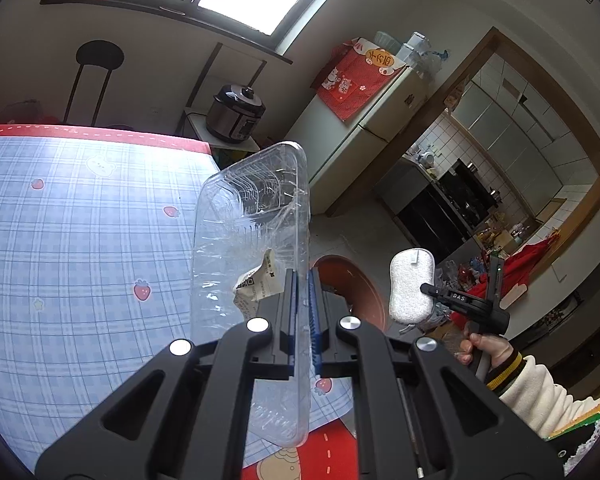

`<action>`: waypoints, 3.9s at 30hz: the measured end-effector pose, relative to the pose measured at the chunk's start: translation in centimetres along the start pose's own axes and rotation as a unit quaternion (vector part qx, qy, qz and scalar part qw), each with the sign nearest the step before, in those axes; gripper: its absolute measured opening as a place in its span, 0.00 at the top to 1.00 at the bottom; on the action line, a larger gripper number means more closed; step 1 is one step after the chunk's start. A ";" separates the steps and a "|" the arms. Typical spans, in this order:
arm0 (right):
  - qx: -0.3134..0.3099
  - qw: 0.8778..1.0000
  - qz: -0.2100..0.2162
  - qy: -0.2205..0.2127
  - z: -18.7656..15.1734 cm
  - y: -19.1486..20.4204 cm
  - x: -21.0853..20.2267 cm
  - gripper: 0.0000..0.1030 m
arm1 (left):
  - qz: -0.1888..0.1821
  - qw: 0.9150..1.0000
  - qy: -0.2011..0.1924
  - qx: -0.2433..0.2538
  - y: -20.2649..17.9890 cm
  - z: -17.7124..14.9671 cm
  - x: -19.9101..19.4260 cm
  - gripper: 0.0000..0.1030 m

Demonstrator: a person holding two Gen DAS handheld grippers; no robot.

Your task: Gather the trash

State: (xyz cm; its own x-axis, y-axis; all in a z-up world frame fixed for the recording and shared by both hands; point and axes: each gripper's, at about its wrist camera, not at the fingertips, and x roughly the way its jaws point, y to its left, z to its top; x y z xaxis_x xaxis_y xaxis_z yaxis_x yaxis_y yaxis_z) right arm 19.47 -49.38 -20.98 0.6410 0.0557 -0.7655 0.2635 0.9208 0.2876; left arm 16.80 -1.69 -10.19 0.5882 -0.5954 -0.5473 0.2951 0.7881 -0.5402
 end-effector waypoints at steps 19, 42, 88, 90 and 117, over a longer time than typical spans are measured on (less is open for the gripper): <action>-0.012 1.000 -0.024 0.013 4.8 -3.3 4.9 0.77 | 0.046 0.999 -0.011 -0.019 -1.9 -1.3 1.7 0.91; 0.022 0.998 -0.039 -0.036 2.3 -9.3 -3.9 0.05 | -0.051 0.990 0.105 0.082 -12.2 1.1 17.9 0.91; -0.019 0.989 -0.077 -0.123 -2.0 3.5 -16.3 0.05 | 0.048 0.982 0.017 0.183 -15.0 6.0 9.2 0.06; -0.032 0.988 -0.073 -0.131 -2.3 5.7 -17.3 0.05 | 0.068 0.983 -0.005 0.172 -13.7 6.2 6.4 0.06; -0.112 0.974 -0.038 -0.193 -5.2 22.8 -22.1 0.05 | 0.204 0.955 -0.130 0.173 -3.9 5.7 -14.2 0.06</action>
State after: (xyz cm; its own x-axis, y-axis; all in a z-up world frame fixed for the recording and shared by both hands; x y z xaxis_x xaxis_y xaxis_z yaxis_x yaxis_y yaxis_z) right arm 7.53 -27.56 -0.49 0.8601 -0.1264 -0.4942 0.1858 0.9799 0.0728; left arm 11.61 4.54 3.32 0.8612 -0.2053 -0.4650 0.2071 0.9771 -0.0478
